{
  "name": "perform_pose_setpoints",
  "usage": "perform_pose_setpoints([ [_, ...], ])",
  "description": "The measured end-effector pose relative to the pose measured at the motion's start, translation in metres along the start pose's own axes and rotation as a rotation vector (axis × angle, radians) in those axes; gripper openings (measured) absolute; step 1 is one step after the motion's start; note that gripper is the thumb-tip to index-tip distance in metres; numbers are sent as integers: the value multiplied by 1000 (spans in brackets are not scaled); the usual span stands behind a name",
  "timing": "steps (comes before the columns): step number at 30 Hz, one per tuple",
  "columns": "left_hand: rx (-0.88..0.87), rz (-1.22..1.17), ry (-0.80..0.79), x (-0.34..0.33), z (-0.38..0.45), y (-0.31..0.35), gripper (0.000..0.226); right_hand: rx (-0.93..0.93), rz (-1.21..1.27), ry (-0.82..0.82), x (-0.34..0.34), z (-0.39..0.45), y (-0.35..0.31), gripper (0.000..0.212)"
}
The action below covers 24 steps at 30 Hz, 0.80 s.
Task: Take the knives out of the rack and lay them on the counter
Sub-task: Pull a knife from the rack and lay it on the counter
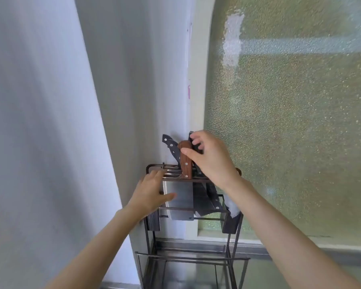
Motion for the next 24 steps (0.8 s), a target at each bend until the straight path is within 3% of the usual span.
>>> perform_pose_setpoints([
  [3, -33, 75, 60, -1, -6, -10, 78, -4, -102, 27, -11, 1, 2, 33],
  [7, -21, -4, 53, 0, -6, -16, 78, -7, -172, -6, -26, -3, 9, 35],
  [24, 132, -161, 4, 24, -24, -30, 80, -137, 77, -8, 1, 39, -1, 23],
])
Point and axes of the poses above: each hand's wrist, its own z-axis towards the middle knuckle, its own x-axis out of the back of the hand, y = z × x, the point moved 6 cm from there along z, towards the middle knuckle, and after that the axes turned 14 degrees about y, right-handed, at the moved point
